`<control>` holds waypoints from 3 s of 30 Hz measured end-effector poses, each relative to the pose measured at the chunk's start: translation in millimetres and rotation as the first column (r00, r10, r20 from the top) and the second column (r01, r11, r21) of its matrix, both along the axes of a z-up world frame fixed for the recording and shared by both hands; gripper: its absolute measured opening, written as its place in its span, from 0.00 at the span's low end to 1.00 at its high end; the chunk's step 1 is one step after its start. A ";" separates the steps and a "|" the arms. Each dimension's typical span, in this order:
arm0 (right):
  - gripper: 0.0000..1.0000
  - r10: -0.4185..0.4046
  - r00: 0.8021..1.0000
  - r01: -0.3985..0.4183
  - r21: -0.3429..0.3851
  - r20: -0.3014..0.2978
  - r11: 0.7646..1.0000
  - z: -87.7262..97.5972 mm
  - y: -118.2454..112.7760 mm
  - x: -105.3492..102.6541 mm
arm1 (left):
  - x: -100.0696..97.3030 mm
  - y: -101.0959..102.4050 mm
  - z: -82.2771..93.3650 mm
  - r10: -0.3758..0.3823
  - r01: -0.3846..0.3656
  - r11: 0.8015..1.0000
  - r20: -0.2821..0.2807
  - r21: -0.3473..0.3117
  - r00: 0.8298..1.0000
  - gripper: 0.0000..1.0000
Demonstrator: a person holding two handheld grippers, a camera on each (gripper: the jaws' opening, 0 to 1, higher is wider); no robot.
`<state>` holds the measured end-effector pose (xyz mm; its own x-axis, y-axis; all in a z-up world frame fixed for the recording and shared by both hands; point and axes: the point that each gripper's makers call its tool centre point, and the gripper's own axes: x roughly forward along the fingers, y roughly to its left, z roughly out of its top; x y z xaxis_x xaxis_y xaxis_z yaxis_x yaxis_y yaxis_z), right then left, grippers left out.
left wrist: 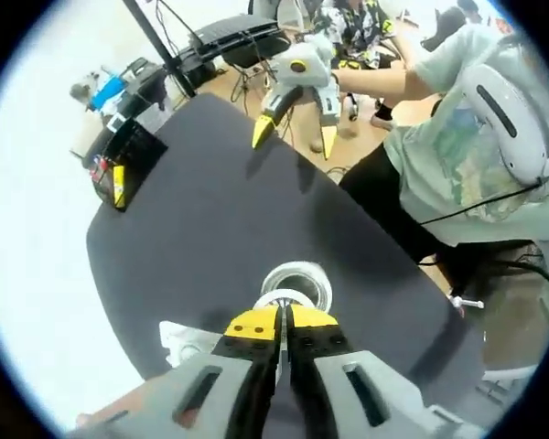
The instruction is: Assemble the cup parts correctly, then place the assembled cup into the box.
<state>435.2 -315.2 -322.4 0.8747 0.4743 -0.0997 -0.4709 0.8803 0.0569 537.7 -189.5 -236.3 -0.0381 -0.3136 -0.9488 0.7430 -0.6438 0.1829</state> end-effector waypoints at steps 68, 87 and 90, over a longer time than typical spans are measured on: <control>0.59 -0.015 1.000 0.014 0.044 0.025 0.999 1.3 -12.1 -14.1 | 10.5 2.2 -29.6 0.069 -0.070 0.995 0.012 0.073 0.998 0.06; 0.58 -0.013 1.000 0.011 0.055 0.021 0.998 -1.7 -13.9 -12.6 | 9.1 1.1 -23.1 0.058 -0.059 0.996 0.021 0.071 0.998 0.06; 0.58 -0.010 1.000 0.009 0.056 0.021 0.998 -1.2 -13.8 -12.1 | 6.6 -0.9 -11.3 0.070 -0.069 0.997 -0.005 0.039 0.998 0.06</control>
